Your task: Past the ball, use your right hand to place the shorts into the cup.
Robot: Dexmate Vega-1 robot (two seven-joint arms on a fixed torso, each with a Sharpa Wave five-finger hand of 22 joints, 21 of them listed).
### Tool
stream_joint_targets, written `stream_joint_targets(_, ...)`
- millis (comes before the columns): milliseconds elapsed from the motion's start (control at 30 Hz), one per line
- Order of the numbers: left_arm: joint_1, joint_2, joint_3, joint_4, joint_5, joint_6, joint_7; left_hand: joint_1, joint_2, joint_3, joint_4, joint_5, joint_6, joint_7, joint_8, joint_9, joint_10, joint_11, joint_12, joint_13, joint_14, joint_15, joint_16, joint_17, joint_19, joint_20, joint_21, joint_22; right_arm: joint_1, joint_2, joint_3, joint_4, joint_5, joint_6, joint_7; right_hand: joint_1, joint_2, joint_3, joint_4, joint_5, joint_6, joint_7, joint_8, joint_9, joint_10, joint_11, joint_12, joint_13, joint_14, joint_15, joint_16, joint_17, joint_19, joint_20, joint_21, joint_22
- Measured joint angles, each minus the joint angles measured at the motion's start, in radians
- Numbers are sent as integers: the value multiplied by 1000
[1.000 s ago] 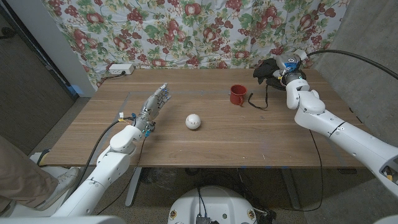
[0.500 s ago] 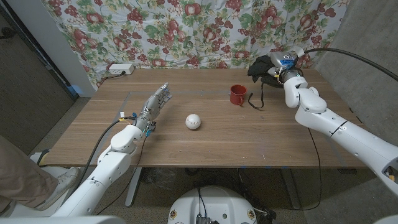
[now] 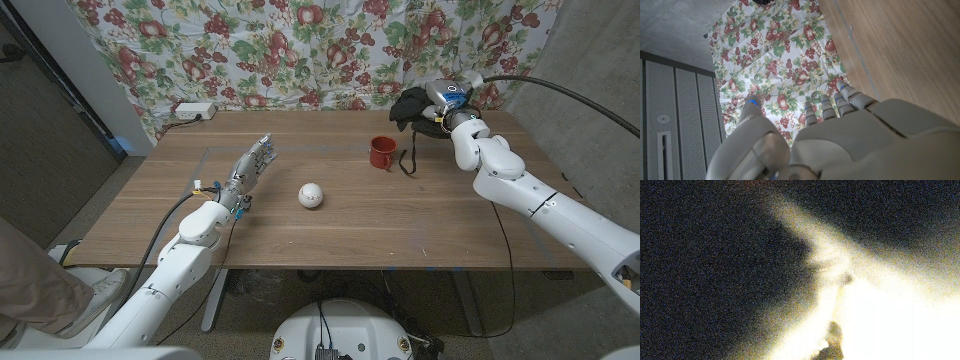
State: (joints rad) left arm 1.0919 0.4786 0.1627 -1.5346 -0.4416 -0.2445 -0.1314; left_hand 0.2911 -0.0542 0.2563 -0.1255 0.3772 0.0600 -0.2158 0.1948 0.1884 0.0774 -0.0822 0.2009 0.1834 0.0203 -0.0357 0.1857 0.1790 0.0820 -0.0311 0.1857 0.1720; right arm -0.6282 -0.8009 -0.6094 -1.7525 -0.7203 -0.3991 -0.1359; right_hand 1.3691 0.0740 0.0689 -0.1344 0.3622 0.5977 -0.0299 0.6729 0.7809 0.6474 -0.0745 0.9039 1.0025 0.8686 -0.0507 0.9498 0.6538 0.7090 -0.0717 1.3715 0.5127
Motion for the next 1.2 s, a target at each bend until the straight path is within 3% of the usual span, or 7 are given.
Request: stream_joint_targets(1200,27,7,2,-34,-3,1,5,0,0,0,0,0,0,0,0,-3,0,0,0,0,0,0,0,-2,0,0,0,0,36,57,-15,46,2,124,15,-3,3,13,-4,-20,-2,-1,3,-3,-1,-1,-2,9,0,0,-6,12,0,0,-8,4)
